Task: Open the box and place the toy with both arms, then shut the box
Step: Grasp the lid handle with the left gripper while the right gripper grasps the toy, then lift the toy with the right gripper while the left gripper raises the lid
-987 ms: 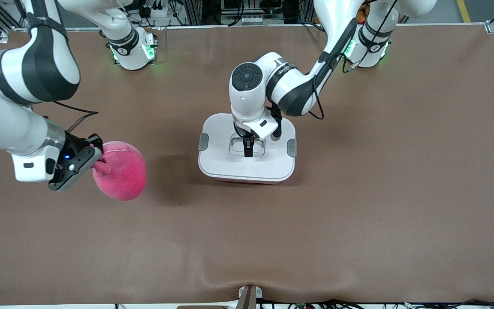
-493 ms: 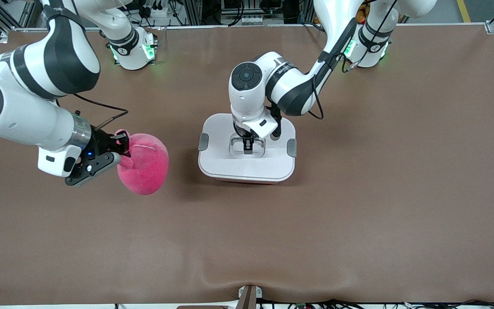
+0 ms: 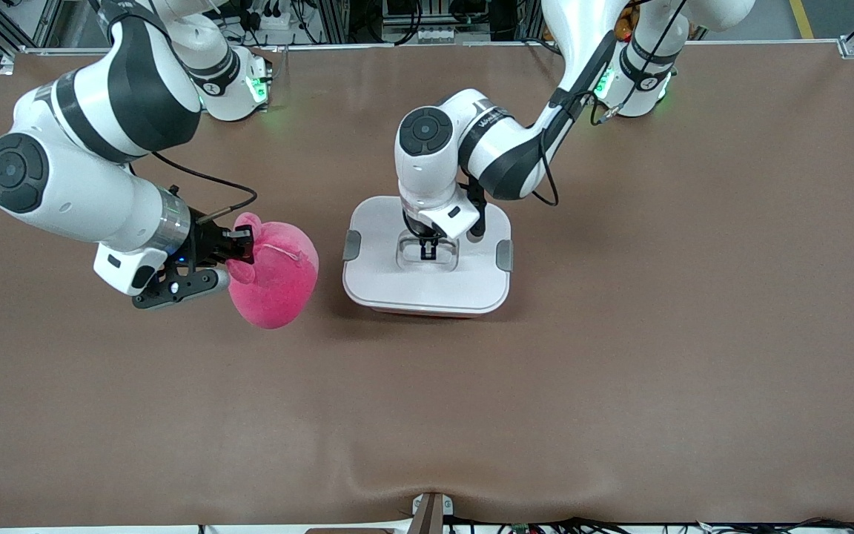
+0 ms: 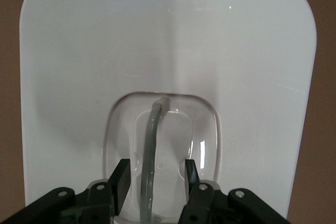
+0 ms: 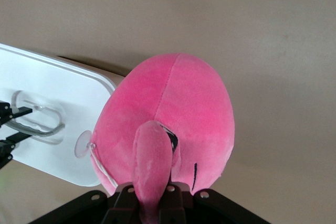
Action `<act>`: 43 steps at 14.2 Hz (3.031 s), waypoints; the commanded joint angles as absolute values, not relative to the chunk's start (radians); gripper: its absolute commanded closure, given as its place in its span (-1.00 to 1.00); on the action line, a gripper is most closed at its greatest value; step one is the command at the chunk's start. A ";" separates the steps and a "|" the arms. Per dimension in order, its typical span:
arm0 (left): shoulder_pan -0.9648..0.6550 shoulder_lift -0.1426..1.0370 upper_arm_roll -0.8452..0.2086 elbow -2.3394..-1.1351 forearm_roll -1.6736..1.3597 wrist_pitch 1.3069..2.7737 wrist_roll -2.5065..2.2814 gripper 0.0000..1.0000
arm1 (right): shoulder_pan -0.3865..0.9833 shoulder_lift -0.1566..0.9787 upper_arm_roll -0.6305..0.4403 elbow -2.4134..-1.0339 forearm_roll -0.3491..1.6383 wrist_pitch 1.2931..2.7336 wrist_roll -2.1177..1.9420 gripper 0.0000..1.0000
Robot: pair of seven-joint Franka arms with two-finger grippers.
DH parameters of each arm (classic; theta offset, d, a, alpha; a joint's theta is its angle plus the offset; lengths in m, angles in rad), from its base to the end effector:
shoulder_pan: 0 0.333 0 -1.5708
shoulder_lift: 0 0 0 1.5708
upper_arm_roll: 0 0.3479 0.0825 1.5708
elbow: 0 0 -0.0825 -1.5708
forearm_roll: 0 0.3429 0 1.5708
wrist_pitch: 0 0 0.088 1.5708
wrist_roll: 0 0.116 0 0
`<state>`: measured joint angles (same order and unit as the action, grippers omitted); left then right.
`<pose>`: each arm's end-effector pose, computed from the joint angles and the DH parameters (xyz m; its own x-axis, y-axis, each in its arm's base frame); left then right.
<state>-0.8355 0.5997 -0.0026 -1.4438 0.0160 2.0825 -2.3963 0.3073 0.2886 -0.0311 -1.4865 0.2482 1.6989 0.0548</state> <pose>0.4690 -0.5193 0.3785 0.0200 0.9996 -0.0200 0.9992 -0.0193 0.0358 0.5793 0.1934 0.5348 0.9775 0.1898 -0.0921 0.1649 -0.9598 -0.2273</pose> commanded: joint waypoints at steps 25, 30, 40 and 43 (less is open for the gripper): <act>-0.841 0.565 -0.005 -1.463 0.035 2.079 -2.402 1.00 | 0.247 0.295 -0.043 -1.471 0.273 1.683 0.012 1.00; -0.842 0.558 -0.005 -1.465 0.037 2.080 -2.376 1.00 | 0.247 0.293 -0.046 -1.471 0.273 1.683 0.014 1.00; -0.851 0.525 -0.026 -1.477 0.055 2.042 -2.367 1.00 | 0.242 0.293 -0.046 -1.471 0.273 1.683 0.015 1.00; -0.845 0.502 -0.026 -1.477 0.063 2.006 -2.336 1.00 | 0.242 0.293 -0.046 -1.471 0.275 1.683 0.017 1.00</act>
